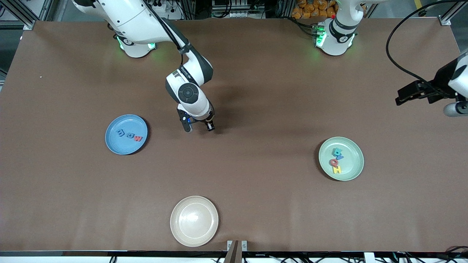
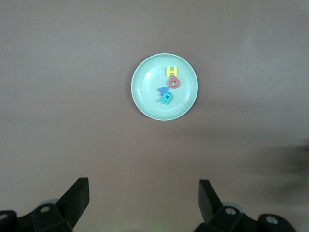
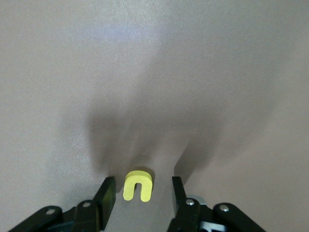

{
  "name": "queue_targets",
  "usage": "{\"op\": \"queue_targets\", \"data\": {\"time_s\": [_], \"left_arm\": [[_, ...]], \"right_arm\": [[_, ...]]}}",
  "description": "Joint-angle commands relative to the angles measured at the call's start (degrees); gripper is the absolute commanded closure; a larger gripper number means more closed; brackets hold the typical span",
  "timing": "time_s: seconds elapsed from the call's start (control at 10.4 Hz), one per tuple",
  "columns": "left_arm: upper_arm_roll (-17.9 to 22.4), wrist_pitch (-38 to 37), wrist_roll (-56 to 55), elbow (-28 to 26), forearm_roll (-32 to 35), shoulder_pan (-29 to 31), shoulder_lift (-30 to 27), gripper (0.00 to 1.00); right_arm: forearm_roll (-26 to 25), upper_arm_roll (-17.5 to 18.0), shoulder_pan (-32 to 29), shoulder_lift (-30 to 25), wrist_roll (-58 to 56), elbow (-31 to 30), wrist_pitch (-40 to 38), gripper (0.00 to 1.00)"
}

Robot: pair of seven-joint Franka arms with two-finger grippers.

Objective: Sort upper and lower case letters into plates
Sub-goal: 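Close the right gripper on the yellow n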

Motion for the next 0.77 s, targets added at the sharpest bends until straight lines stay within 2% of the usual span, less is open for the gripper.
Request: {"op": "queue_targets", "data": {"time_s": [0.0,0.38,0.67], "left_arm": [[1.3,-1.4,0.9,1.2,-1.1,-0.9,-0.1,0.00],[1.3,-2.2,0.9,1.2,0.6,-0.9,-0.3,0.00],[-0.1,-2.8,1.0,1.2,3.6,-0.9,-0.2,0.00]], "right_arm": [[-1.1,0.4,-0.5,-0.2,1.0,-0.6,0.2,0.48],[-1.5,0.5,-0.5,-0.2,1.0,-0.6,0.2,0.53],[-1.5,0.4,-0.5,-0.2,1.0,-0.6,0.3,0.58]]}}
